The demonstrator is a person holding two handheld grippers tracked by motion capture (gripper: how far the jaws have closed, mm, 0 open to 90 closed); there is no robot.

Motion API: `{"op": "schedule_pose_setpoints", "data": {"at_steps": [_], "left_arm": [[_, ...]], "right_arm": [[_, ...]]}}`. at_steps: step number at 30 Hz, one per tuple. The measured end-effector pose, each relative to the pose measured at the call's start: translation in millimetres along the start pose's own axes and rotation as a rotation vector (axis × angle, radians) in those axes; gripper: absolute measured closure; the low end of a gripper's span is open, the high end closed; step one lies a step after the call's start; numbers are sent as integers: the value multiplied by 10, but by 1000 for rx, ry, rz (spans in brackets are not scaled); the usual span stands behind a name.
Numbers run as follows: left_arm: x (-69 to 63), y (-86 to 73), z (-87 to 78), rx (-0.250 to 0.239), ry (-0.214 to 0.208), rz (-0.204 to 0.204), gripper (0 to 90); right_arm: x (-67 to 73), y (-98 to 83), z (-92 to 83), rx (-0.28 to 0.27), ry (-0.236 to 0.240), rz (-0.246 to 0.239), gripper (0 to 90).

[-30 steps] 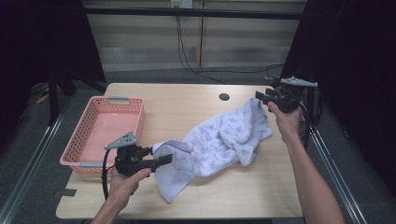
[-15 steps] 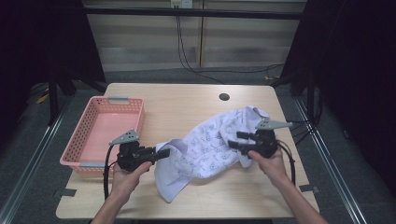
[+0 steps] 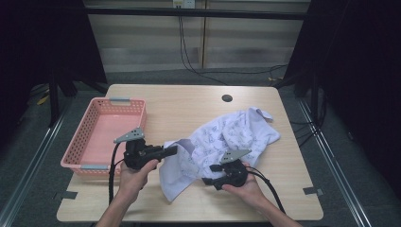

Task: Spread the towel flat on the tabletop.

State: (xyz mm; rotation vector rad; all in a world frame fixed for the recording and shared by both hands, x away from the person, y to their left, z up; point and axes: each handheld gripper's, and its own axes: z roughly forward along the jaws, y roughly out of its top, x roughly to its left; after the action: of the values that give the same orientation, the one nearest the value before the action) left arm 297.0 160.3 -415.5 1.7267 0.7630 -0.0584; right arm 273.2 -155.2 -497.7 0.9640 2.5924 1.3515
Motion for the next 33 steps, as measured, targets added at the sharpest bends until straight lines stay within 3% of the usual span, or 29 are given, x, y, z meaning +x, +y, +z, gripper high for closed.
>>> {"op": "schedule_pose_setpoints", "data": {"at_steps": [2,8,14,16,19,23,26,28,30,33], "left_arm": [[-14,-34,-9,7,-2,-1,769],[-32,-204,9,116,13,33,591],[10,-307,56,163,25,12,515],[26,-290,114,165,25,12,513],[70,-235,227,166,32,13,519],[170,-215,383,160,45,19,523],[234,-254,485,179,49,30,536],[240,-288,538,210,66,36,596],[239,-305,554,220,35,43,693],[214,-306,555,217,35,47,816]], "right_arm": [[-90,-5,-35,8,-36,37,854],[-341,-79,-446,-31,-102,42,876],[-653,-261,-716,-5,-186,68,868],[-720,-281,-757,1,-196,73,826],[-733,-267,-803,-23,-211,88,619],[-588,-236,-968,-74,-238,109,471],[-395,-280,-1094,-115,-212,121,470],[-250,-344,-1108,-120,-123,111,547],[-94,-423,-1022,-78,-33,107,601],[113,-496,-833,0,62,62,643]]}}
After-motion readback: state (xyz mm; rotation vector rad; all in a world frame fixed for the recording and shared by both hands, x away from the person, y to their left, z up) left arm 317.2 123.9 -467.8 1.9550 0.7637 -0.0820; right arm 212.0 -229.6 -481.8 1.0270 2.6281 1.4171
